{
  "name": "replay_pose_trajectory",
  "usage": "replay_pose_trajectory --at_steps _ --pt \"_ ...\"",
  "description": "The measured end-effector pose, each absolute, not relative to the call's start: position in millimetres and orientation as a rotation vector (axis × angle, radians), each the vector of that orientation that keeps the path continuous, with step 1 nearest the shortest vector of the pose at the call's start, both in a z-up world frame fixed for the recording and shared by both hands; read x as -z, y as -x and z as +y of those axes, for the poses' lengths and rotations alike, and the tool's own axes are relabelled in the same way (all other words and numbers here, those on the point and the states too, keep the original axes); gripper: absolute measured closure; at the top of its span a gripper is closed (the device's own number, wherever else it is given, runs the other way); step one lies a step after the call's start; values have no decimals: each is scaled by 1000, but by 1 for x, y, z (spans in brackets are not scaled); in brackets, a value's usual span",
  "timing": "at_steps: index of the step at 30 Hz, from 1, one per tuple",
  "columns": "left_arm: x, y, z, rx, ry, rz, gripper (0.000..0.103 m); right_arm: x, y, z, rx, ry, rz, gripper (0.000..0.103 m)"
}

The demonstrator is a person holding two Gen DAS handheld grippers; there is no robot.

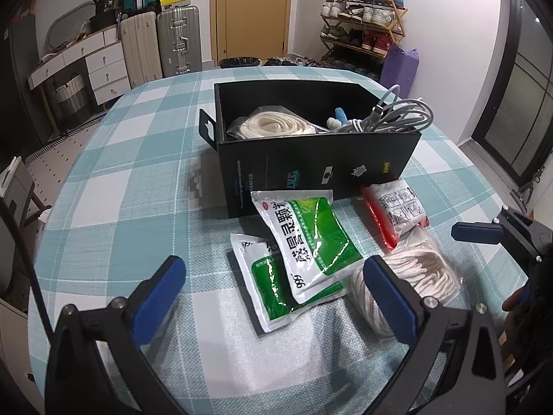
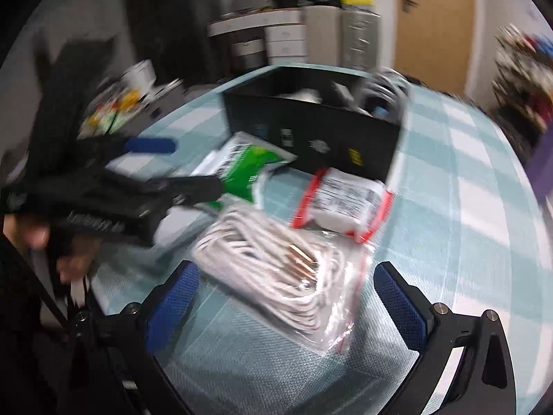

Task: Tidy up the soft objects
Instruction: 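Move the right gripper to the second clear bag of white rope, then grasp the rope bag with the right gripper while the left grasps a green medicine packet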

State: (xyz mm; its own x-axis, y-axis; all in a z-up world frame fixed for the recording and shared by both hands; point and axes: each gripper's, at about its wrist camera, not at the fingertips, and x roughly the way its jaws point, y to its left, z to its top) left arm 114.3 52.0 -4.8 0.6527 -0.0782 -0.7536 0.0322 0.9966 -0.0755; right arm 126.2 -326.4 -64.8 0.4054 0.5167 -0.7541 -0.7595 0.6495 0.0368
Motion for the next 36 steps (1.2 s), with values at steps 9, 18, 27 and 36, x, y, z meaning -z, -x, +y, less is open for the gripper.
replay_pose_trajectory --at_steps 9,18,27,36 --pt "5 -113 56 63 56 862 0 72 -136 -298 -937 444 831 1" --pt "6 -113 56 67 55 866 0 82 -137 -283 -1019 498 869 9" --pt "4 -114 54 66 53 862 0 81 -124 -298 -1001 473 856 23" --pt "2 -116 51 54 50 859 0 75 -112 -321 -974 358 819 38"
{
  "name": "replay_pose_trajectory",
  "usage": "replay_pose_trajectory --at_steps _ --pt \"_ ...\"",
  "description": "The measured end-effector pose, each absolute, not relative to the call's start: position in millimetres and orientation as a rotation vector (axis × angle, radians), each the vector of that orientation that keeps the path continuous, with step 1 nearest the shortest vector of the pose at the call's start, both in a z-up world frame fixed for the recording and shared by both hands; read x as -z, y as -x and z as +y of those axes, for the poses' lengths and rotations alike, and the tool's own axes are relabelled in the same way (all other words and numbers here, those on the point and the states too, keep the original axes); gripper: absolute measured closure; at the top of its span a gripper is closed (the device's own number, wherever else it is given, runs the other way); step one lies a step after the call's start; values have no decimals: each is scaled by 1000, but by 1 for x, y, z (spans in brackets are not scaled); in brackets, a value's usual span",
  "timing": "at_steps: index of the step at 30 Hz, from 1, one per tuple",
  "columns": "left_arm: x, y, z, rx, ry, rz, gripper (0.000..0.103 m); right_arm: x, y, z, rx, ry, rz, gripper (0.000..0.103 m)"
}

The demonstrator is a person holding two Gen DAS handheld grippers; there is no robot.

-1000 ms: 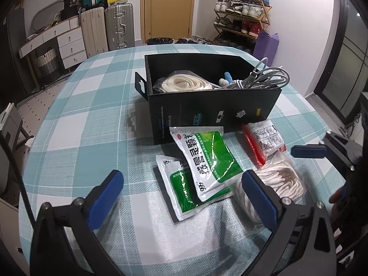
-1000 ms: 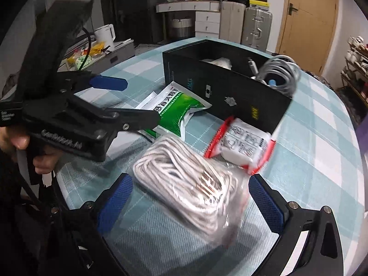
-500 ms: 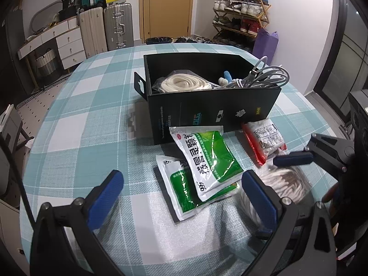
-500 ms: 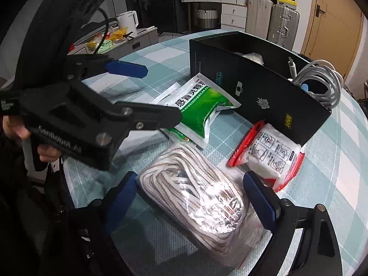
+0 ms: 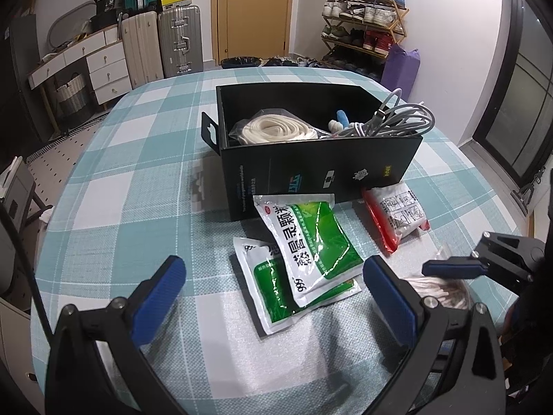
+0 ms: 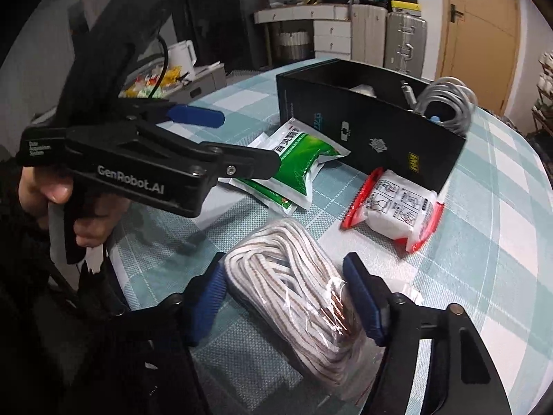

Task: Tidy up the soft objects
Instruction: 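Grasp the rope bag with the right gripper while the left grasps a green medicine packet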

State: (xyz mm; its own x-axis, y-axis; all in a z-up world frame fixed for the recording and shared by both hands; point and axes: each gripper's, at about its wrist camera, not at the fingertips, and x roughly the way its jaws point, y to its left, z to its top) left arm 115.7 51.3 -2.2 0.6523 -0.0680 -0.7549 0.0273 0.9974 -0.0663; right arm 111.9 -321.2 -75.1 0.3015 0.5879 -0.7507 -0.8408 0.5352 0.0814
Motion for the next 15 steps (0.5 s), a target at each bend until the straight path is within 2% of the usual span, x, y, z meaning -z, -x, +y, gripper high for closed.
replay_pose_trajectory --at_steps 7,15 --pt "0 -116 43 58 35 855 0 68 -109 -336 -951 271 807 45" --pt "1 -123 33 83 21 861 0 65 -108 -344 -878 296 801 45"
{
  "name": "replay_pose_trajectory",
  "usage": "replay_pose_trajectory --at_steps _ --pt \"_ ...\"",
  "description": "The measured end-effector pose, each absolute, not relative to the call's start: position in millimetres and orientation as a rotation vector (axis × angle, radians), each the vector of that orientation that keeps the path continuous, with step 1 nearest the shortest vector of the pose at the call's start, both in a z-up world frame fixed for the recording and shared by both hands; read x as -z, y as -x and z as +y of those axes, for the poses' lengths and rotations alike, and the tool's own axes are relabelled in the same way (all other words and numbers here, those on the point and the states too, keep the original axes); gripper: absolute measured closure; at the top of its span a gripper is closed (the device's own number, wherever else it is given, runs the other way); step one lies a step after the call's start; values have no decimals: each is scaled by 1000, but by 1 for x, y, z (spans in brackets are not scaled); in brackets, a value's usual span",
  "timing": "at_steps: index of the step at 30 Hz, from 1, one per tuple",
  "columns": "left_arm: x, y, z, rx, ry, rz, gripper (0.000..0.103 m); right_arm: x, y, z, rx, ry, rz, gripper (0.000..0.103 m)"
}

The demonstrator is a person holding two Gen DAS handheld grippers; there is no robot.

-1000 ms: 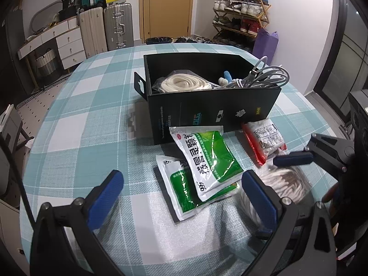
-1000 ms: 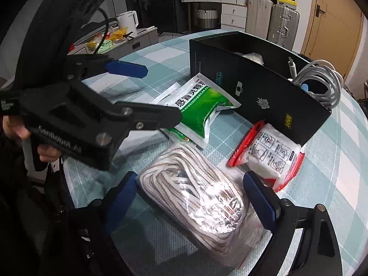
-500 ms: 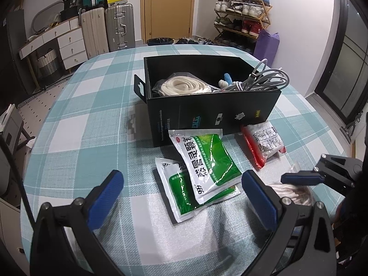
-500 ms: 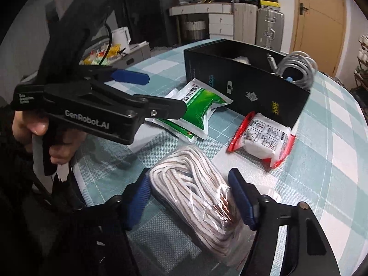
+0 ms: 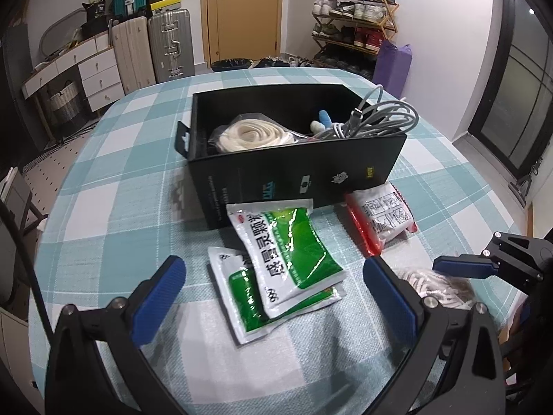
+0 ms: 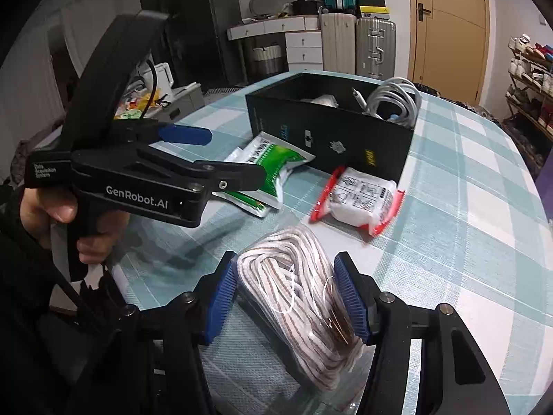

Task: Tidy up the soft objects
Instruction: 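Grasp the rope bag with the right gripper while the left grasps a green medicine packet, then carry the rope bag and green packet over the black box with both grippers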

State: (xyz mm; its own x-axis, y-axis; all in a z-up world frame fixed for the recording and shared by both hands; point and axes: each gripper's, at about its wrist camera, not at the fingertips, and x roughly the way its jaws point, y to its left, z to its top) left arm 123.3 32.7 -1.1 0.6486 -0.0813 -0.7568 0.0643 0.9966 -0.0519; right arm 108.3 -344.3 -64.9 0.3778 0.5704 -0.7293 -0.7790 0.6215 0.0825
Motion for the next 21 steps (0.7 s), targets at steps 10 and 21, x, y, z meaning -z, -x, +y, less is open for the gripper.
replay_pose_trajectory --at_steps 10,21 --pt "16 -148 26 67 3 932 25 68 -109 -346 -859 321 798 45" --pt "9 -142 20 115 -37 889 66 72 -114 -339 -837 349 807 39"
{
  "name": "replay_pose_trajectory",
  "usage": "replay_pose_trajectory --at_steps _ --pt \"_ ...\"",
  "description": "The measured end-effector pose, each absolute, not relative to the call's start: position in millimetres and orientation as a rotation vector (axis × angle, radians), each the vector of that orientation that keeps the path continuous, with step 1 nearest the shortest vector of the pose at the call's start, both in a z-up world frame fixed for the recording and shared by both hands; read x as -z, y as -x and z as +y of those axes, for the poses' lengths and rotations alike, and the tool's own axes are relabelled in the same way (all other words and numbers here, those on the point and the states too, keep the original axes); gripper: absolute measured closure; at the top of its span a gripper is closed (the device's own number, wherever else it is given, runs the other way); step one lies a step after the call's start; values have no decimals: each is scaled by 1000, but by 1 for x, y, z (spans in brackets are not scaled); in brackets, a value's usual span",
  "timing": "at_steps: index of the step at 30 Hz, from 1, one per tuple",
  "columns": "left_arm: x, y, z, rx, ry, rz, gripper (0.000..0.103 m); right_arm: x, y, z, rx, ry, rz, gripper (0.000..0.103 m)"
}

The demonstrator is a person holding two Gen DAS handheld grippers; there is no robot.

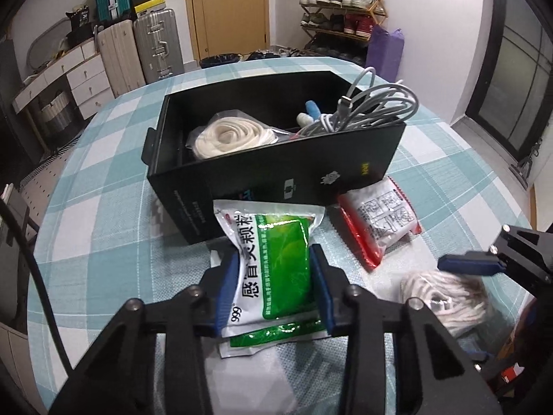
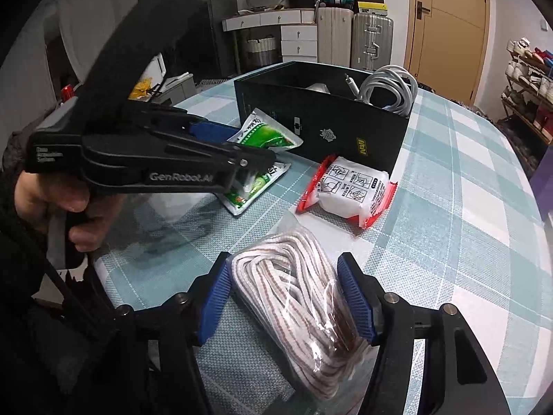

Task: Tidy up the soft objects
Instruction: 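Carry the rope bag and green packet over the black box with both grippers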

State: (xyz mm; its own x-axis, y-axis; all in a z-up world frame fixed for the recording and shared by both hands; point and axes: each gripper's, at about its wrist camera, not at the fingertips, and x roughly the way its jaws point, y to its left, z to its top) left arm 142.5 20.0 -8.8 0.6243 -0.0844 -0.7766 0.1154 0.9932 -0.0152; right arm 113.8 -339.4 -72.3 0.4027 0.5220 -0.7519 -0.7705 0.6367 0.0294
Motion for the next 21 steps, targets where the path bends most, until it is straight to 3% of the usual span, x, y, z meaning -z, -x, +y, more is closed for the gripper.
replay_pose_trajectory --at_steps 7,14,16,19,21 --pt "1 -137 22 124 -20 873 68 71 -120 -336 -809 396 810 20" --pt "-10 -130 27 139 13 849 68 83 -128 -333 -790 414 867 19" --pt "-13 -128 29 140 14 843 68 84 -127 -333 -800 405 865 23" --pt "-16 -125 30 140 20 836 68 83 -125 -332 -824 410 857 40" --pt "-17 -124 31 138 23 833 68 83 -124 -330 -826 421 849 45"
